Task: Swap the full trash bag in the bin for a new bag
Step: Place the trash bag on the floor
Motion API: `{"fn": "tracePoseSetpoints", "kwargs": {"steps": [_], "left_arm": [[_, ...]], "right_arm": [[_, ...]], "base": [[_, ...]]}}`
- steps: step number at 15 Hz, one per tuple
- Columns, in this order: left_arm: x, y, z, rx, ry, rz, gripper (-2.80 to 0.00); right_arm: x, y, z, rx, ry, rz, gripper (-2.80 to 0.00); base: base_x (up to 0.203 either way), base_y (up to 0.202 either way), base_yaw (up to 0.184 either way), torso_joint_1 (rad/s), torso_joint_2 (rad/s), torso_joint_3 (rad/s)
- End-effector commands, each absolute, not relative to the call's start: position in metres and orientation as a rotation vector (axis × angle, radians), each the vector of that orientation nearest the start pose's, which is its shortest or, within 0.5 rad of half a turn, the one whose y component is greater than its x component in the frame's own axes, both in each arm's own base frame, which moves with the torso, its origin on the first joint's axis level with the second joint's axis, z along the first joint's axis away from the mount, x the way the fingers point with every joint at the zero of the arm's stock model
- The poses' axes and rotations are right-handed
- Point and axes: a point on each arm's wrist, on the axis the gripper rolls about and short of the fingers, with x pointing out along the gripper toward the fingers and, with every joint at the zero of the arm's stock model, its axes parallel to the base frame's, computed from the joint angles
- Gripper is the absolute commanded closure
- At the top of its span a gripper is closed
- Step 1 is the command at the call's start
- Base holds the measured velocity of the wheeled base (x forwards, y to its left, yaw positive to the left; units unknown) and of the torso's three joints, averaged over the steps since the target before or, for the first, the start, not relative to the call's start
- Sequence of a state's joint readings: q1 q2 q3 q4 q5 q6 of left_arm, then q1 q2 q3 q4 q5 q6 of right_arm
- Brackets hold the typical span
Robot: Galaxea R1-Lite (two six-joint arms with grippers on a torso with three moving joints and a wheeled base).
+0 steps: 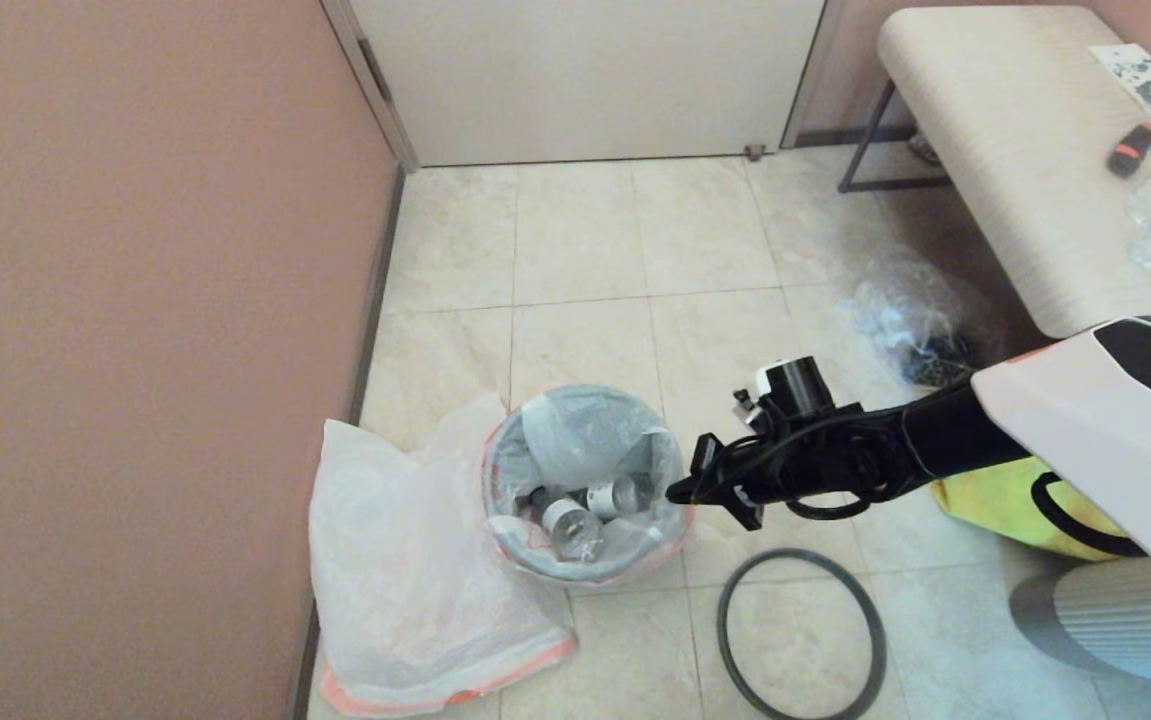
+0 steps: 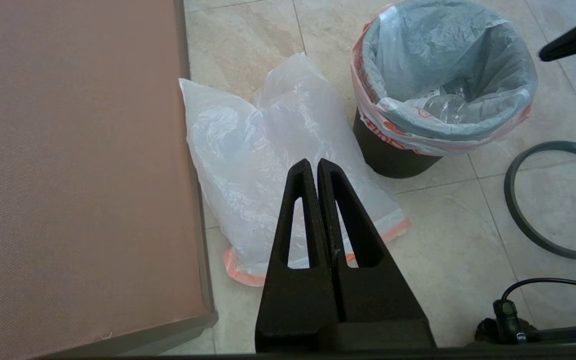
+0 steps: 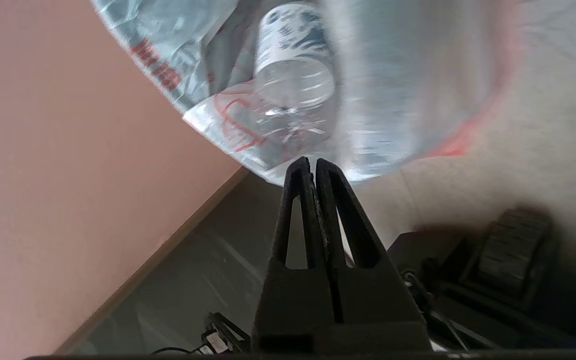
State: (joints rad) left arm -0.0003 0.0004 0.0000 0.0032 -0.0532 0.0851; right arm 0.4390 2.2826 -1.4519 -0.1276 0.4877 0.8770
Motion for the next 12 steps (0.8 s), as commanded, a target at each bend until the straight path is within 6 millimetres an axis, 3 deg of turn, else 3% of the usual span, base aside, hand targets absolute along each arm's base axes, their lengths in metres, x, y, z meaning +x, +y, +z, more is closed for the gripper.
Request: {"fn": "tracePoseSetpoints", "kwargs": {"steps": [1,3,5,9,12], "left_arm": [[-0.023,-0.001,0.075,0.086,0.002,-0.054,0.0],[-0.023,-0.001,0.075,0.086,0.001,-0.054,0.0],[-0.023,-0.001,0.075,0.086,0.001,-0.054,0.0],[-0.023,-0.001,0.075,0.086,0.002,-0.054,0.0],[-0.023,-0.001,0.075,0.086,0.001,-0.054,0.0]], "right_arm": [[0.396,0.21,0.089,0.784,1.066,0.537,0.0],[0.39,0.201,0.109,0.789,1.061,0.516,0.0],[0.39,0.175,0.11,0.8,1.104,0.402,0.0],[0.407,0.127,0.08,0.753,1.12,0.161,0.0],[0.413,0.122,0.053,0.746,1.169,0.117,0.0]], "base": [[0.0,0.0,0.0,0.0,0.0,0.0],[0.0,0.0,0.0,0.0,0.0,0.0],[0.0,0.0,0.0,0.0,0.0,0.0],[0.0,0.0,0.0,0.0,0.0,0.0],[0.0,0.0,0.0,0.0,0.0,0.0]]}}
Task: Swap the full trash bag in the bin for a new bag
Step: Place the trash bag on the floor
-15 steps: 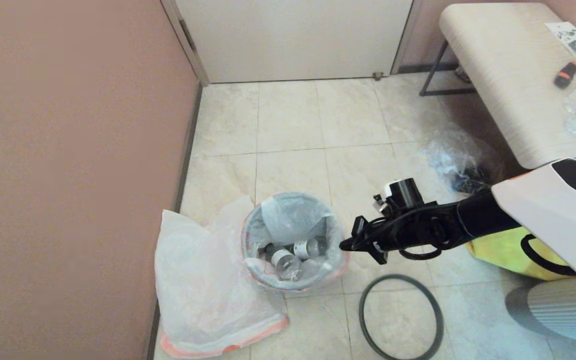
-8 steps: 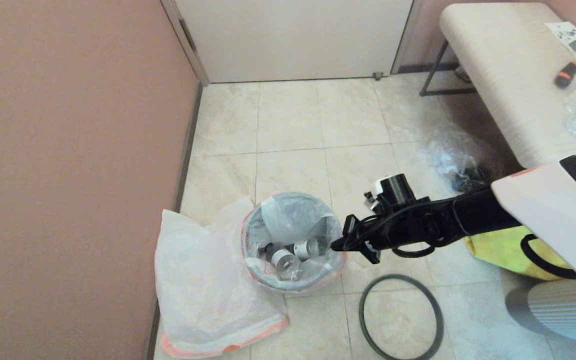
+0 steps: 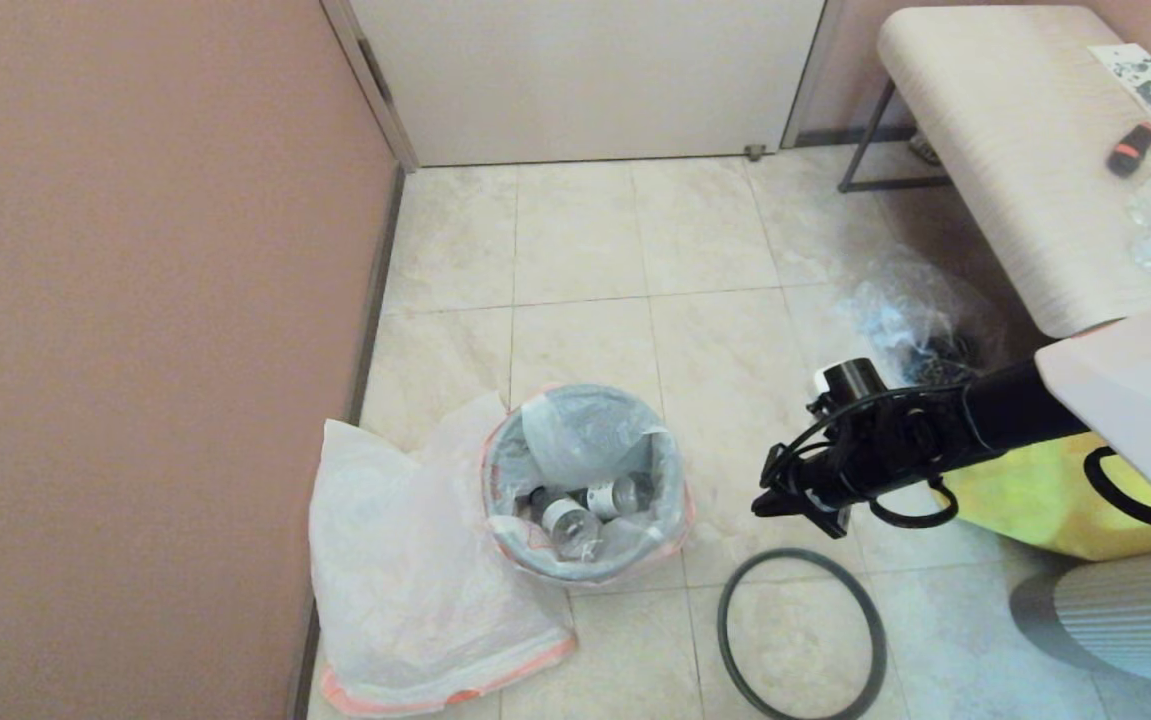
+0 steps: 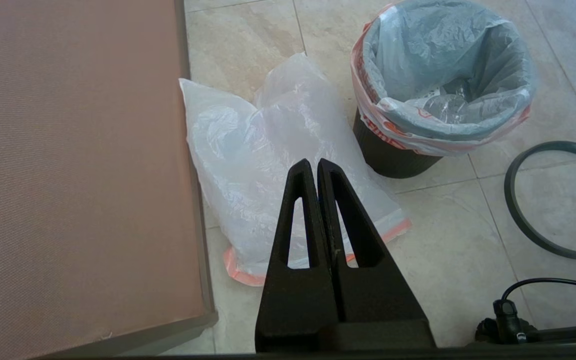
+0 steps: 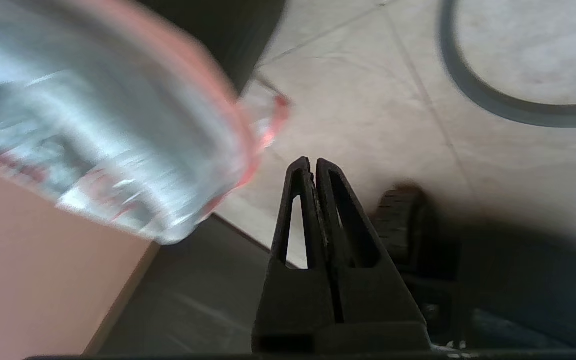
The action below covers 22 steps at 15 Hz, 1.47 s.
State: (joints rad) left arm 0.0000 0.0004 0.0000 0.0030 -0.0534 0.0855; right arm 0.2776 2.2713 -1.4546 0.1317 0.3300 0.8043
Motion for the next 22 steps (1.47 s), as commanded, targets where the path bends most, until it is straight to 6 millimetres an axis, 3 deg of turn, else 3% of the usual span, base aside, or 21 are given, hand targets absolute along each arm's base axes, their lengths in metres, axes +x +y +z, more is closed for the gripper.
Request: {"fn": "tracePoseSetpoints", "kwargs": {"steps": [1,4,7,12,16,22], "left_arm": [[-0.023,-0.001,0.075,0.086,0.001,-0.054,0.0],[-0.023,-0.001,0.075,0.086,0.001,-0.054,0.0],[-0.023,-0.001,0.075,0.086,0.001,-0.054,0.0],[-0.023,-0.001,0.075,0.086,0.001,-0.054,0.0],[-0.023,-0.001,0.075,0.086,0.001,-0.054,0.0],[-0.023,-0.001,0.075,0.086,0.002,-0.054,0.0]], "right_arm": [[0.417,0.124,0.047,0.737,1.172,0.12,-2.8],[0.43,0.134,0.032,0.716,1.165,0.121,-2.8],[0.44,0.14,0.033,0.707,1.134,0.14,-2.8],[0.441,0.169,0.032,0.638,1.094,0.14,-2.8],[0.445,0.176,0.027,0.631,1.09,0.153,-2.8],[0.434,0.174,0.04,0.631,1.093,0.147,-2.8]], "base": [[0.0,0.0,0.0,0.0,0.0,0.0],[0.0,0.0,0.0,0.0,0.0,0.0],[0.0,0.0,0.0,0.0,0.0,0.0],[0.0,0.0,0.0,0.0,0.0,0.0],[0.0,0.0,0.0,0.0,0.0,0.0],[0.0,0.0,0.0,0.0,0.0,0.0]]}}
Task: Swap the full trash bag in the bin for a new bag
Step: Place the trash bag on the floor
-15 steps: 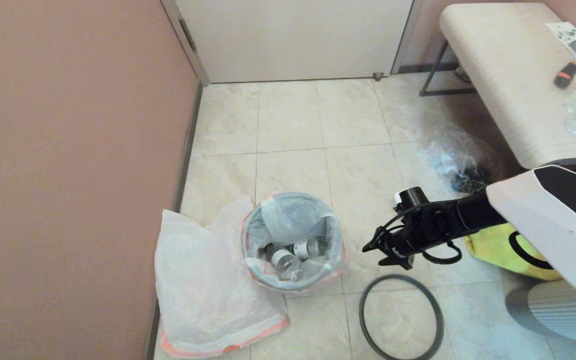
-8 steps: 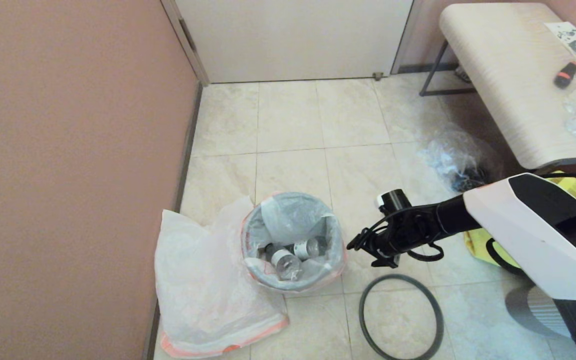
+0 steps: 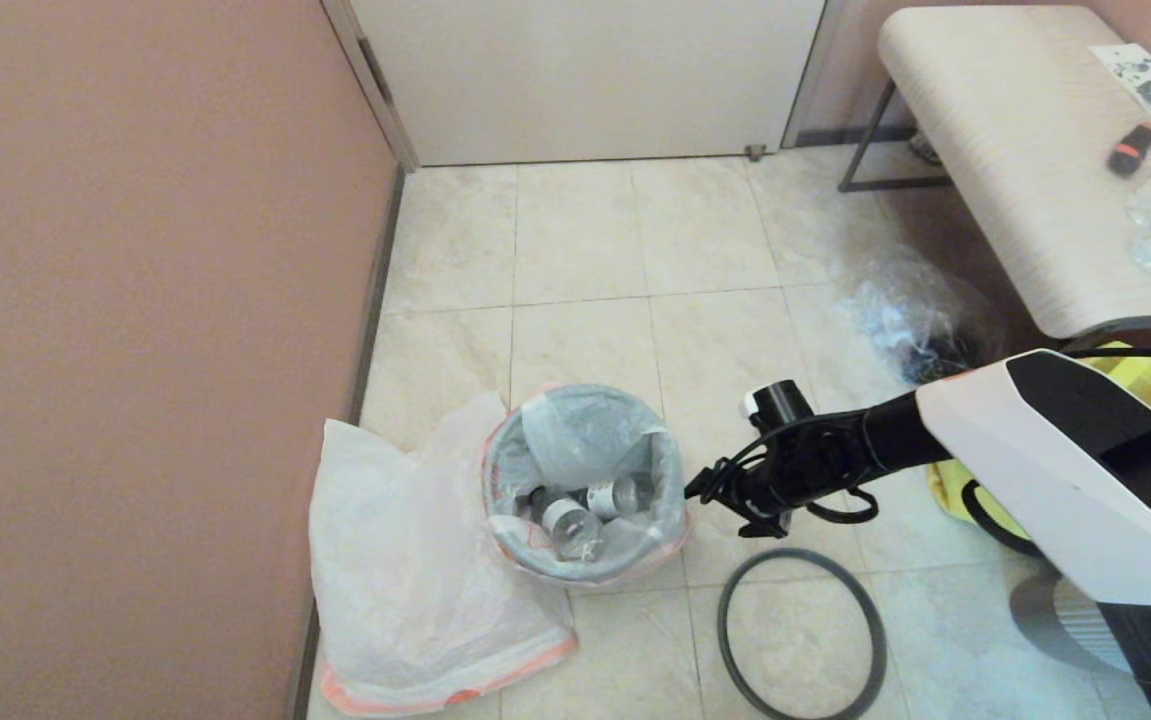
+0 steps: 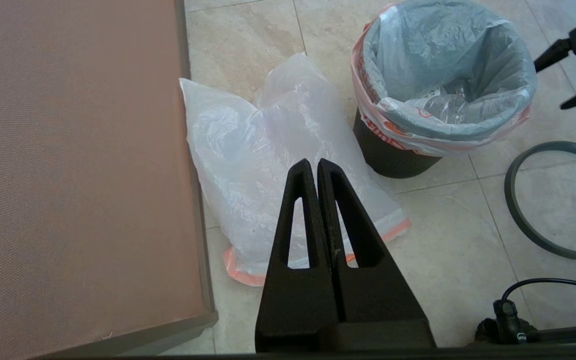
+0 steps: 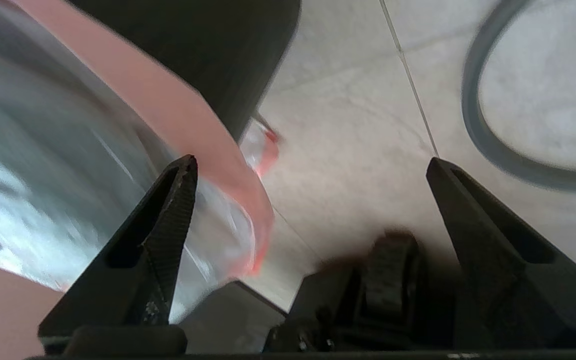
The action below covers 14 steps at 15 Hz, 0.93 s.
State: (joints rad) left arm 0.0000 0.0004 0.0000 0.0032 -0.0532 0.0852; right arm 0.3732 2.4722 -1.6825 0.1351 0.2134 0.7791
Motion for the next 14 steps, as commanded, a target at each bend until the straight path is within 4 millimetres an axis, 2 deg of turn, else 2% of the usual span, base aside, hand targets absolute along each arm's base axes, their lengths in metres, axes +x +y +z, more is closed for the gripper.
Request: {"fn": "tracePoseSetpoints", "kwargs": {"steps": [1,6,9,14], "left_arm": [[-0.023,-0.001,0.075,0.086,0.001,-0.054,0.0],[-0.023,-0.001,0.075,0.086,0.001,-0.054,0.0],[-0.023,-0.001,0.075,0.086,0.001,-0.054,0.0],[-0.023,-0.001,0.075,0.086,0.001,-0.054,0.0]], "right_arm": [[0.431,0.172,0.038,0.628,1.103,0.14,-2.8],[0.423,0.169,0.042,0.62,1.106,0.118,-2.8],[0.42,0.169,0.038,0.613,1.122,0.114,-2.8],[0.426,0.183,0.026,0.603,1.107,0.148,-2.8]], "base": [[0.0,0.0,0.0,0.0,0.0,0.0],[0.0,0.0,0.0,0.0,0.0,0.0],[0.0,0.0,0.0,0.0,0.0,0.0],[0.0,0.0,0.0,0.0,0.0,0.0]]}}
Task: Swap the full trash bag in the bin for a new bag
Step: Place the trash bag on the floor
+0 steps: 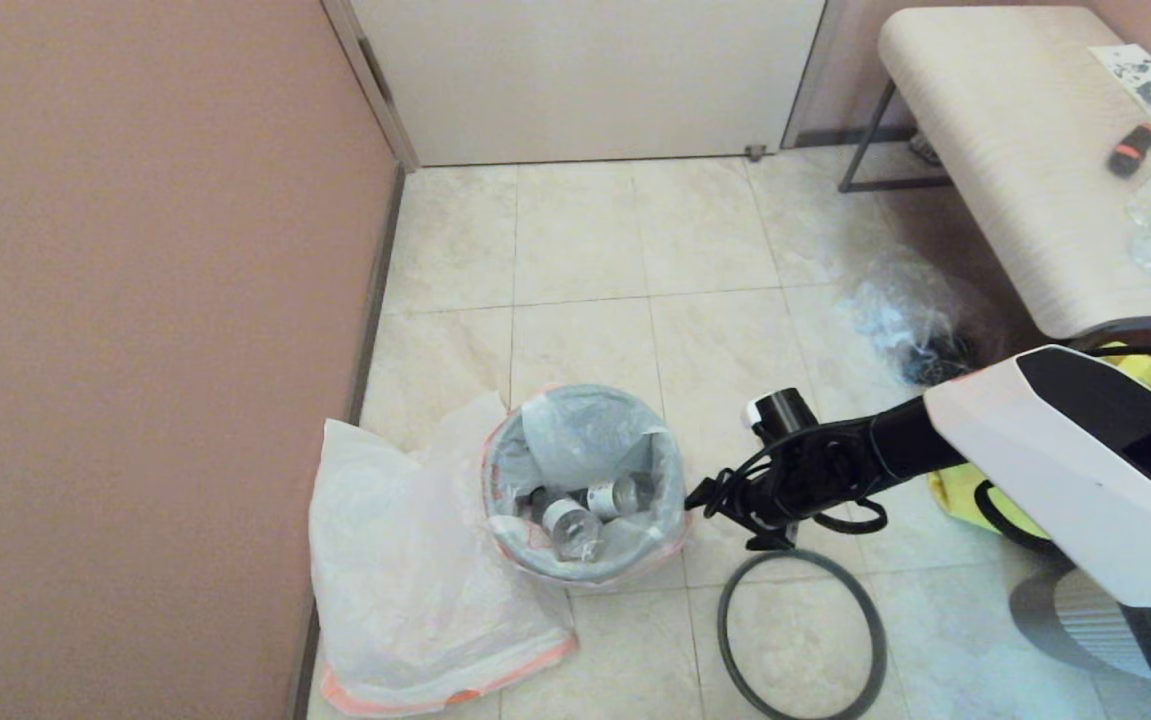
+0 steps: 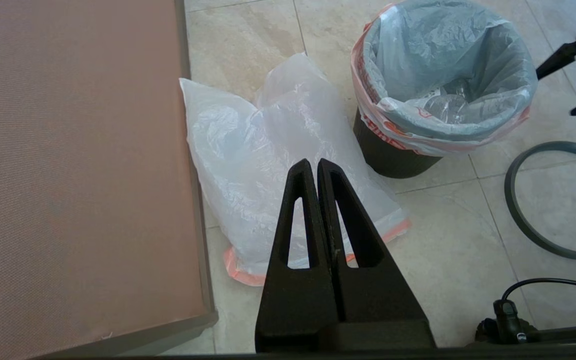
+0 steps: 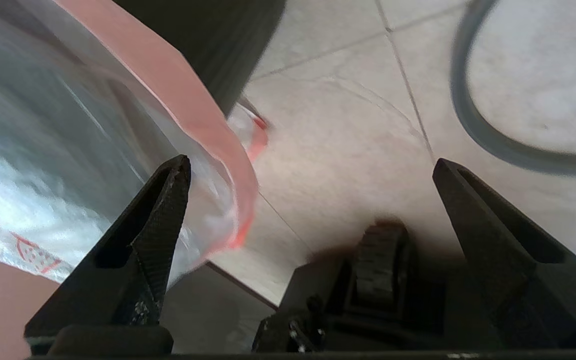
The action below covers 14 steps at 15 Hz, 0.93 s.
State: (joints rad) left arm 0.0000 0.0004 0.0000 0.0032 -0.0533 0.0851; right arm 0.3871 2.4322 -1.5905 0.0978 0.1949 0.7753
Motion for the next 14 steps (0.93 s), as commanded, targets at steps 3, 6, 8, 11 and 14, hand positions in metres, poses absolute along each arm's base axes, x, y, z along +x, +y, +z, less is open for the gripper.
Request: {"fn": "tracePoseSetpoints", "kwargs": {"steps": [3,6,8,11,14], "left_arm": [[-0.023,-0.001,0.075,0.086,0.001,-0.054,0.0],[-0.023,-0.001,0.075,0.086,0.001,-0.054,0.0],[-0.023,-0.001,0.075,0.086,0.001,-0.054,0.0],[-0.023,-0.001,0.075,0.086,0.001,-0.054,0.0],[-0.023,-0.001,0.075,0.086,0.001,-0.054,0.0]], "right_arm": [[0.425,0.196,0.026,0.592,1.102,0.177,-2.8],[0.426,0.201,0.015,0.583,1.12,0.178,-2.8],[0.428,0.202,0.012,0.584,1.12,0.177,-2.8],[0.435,0.205,0.012,0.584,1.1,0.183,-2.8],[0.441,0.207,0.015,0.58,1.073,0.199,-2.8]], "base": [[0.0,0.0,0.0,0.0,0.0,0.0],[0.0,0.0,0.0,0.0,0.0,0.0],[0.0,0.0,0.0,0.0,0.0,0.0],[0.0,0.0,0.0,0.0,0.0,0.0],[0.0,0.0,0.0,0.0,0.0,0.0]]}}
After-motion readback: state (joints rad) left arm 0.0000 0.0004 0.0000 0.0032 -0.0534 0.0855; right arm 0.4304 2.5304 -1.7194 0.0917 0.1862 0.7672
